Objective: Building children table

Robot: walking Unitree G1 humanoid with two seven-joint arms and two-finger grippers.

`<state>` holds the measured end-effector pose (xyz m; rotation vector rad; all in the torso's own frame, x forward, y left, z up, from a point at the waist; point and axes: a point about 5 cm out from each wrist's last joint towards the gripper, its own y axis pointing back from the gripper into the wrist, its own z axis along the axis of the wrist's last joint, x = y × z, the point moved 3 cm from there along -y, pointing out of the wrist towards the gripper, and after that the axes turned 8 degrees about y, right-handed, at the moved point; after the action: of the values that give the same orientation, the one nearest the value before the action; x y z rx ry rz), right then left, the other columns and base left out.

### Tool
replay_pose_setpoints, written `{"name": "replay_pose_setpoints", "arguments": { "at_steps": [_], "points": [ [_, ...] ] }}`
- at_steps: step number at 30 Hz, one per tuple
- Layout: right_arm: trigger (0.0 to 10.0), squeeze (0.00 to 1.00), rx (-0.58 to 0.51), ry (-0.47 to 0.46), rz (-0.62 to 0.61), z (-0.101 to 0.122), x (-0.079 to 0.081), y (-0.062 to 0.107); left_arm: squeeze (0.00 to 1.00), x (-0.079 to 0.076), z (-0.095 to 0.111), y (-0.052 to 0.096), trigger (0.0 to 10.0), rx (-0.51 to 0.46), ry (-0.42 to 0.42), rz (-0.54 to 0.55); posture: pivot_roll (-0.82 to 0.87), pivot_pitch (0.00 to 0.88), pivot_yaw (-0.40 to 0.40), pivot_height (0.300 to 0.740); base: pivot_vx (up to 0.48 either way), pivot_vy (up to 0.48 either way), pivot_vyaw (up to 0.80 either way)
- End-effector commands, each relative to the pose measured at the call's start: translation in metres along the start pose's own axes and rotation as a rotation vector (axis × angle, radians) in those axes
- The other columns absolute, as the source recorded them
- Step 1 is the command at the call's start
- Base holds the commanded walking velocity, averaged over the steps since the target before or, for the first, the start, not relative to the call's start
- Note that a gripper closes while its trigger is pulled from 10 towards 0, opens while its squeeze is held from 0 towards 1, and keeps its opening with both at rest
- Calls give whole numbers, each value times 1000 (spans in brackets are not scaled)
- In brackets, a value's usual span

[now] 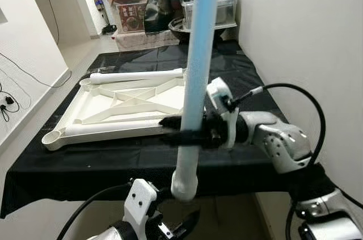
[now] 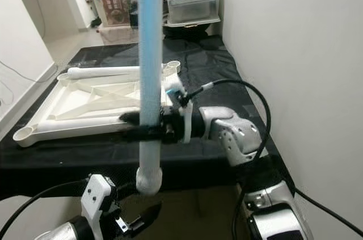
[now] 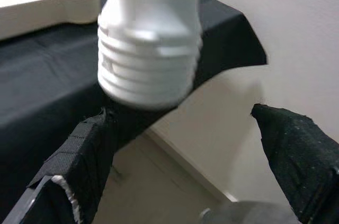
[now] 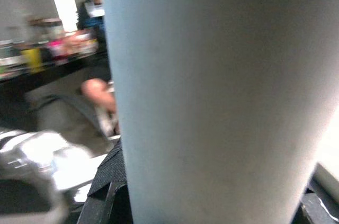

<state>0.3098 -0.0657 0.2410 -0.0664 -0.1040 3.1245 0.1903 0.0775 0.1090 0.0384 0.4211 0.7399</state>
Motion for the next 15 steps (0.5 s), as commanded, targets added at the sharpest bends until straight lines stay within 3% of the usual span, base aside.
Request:
{"name": "replay_pose_setpoints", "arguments": {
  "at_steps": [1,4,7,8,9,13,15],
  "points": [
    [0,0,-14,47,-59,8,-9,1,0,9,-2,2,10000,-2,-4,57,-37,0,94,740,0,0,0],
    [0,0,-30,70,-121,10,-16,4,0,12,0,2,10000,-20,-10,82,-37,0,94,740,0,0,0],
    [0,0,-89,122,-361,15,-40,10,0,22,8,-1,10000,-83,-49,191,-37,0,94,740,0,0,0],
    [0,0,-89,122,-361,15,-40,10,0,22,8,-1,10000,-83,-49,191,-37,0,94,740,0,0,0],
    [0,0,-132,151,-510,17,-52,15,0,32,18,-2,10000,-144,-73,284,-37,0,94,740,0,0,0],
    [0,0,-166,172,-619,19,-60,18,0,40,29,-3,10000,-197,-101,362,-37,0,94,740,0,0,0],
    [0,0,-201,191,-755,21,-68,23,0,45,42,-3,10000,-263,-108,418,-30,0,82,740,0,0,0]
  ]
}}
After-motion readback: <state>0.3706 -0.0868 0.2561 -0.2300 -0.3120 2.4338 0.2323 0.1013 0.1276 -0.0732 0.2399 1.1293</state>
